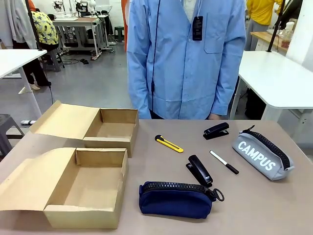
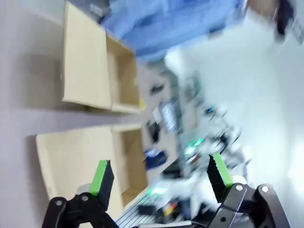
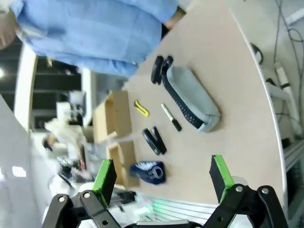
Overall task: Place items inside the box.
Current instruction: Pick up a Pencil pouch or Stapler and place it inside the Mailer Box closest to the robot.
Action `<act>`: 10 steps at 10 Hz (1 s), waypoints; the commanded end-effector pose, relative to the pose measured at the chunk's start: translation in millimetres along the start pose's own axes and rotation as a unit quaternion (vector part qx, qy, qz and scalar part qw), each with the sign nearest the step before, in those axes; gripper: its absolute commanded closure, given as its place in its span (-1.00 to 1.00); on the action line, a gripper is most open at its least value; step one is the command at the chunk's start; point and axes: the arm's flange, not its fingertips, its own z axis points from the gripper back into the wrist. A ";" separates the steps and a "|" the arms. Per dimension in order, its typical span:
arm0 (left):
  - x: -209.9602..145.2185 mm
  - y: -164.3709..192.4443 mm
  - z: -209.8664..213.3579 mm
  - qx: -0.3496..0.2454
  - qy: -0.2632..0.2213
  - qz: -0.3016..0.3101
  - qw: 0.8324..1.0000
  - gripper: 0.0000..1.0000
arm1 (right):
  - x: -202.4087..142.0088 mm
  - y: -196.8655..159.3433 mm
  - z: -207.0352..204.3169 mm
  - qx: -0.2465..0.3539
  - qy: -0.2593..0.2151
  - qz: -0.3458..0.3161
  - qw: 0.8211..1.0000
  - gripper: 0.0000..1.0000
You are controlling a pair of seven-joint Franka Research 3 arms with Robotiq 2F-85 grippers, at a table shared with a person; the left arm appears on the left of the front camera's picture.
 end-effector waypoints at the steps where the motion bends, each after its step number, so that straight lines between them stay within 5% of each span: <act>1: 2.2 -0.4 -77.1 -0.039 -0.033 0.035 0.998 -1.00 | -10.4 2.8 -29.0 -0.019 -0.057 0.005 0.998 -1.00; 2: 0.0 0.0 0.0 0.000 0.000 0.000 1.000 -1.00 | 0.0 0.0 0.0 0.000 0.000 0.000 1.000 -1.00; 10: 0.0 0.0 0.0 0.000 0.000 0.000 1.000 -1.00 | -2.3 1.7 -1.3 -0.013 0.004 -0.013 1.000 -1.00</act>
